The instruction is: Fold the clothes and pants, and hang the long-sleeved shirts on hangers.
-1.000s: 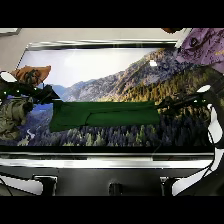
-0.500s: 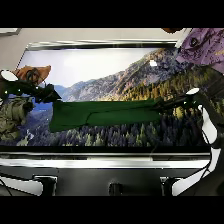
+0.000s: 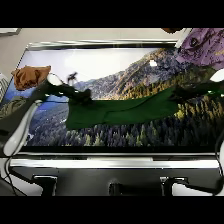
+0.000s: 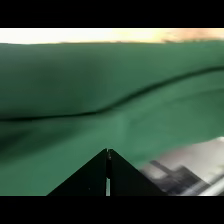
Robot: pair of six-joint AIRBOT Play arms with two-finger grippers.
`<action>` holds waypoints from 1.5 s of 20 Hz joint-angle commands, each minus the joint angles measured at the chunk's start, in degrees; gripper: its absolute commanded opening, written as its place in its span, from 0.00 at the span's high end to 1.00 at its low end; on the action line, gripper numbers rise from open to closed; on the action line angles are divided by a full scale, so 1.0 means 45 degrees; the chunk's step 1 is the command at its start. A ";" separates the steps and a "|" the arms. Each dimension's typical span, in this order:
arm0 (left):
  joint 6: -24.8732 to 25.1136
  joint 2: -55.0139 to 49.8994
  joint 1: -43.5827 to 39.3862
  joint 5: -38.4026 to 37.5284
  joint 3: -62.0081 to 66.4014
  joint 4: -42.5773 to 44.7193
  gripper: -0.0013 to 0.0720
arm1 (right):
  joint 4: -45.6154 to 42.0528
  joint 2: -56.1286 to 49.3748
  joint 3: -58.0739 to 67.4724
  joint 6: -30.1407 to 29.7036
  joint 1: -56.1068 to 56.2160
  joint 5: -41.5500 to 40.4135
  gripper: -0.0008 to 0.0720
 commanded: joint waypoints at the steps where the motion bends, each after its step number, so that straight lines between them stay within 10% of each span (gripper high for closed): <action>1: -0.0126 -0.0928 -0.2385 0.2229 0.0078 -0.2618 0.96 | -0.1511 0.1719 0.0029 0.0860 0.0010 0.0525 0.95; 19: -0.1481 -0.6358 -0.7169 0.5595 0.5853 -0.7470 0.96 | -0.3327 0.2550 0.2225 0.1603 0.0010 0.2297 0.95; 30: -0.1821 -0.1146 -0.1005 -0.1739 0.5853 0.1545 0.96 | -0.0797 0.2084 0.2220 0.3662 0.2841 0.0146 0.95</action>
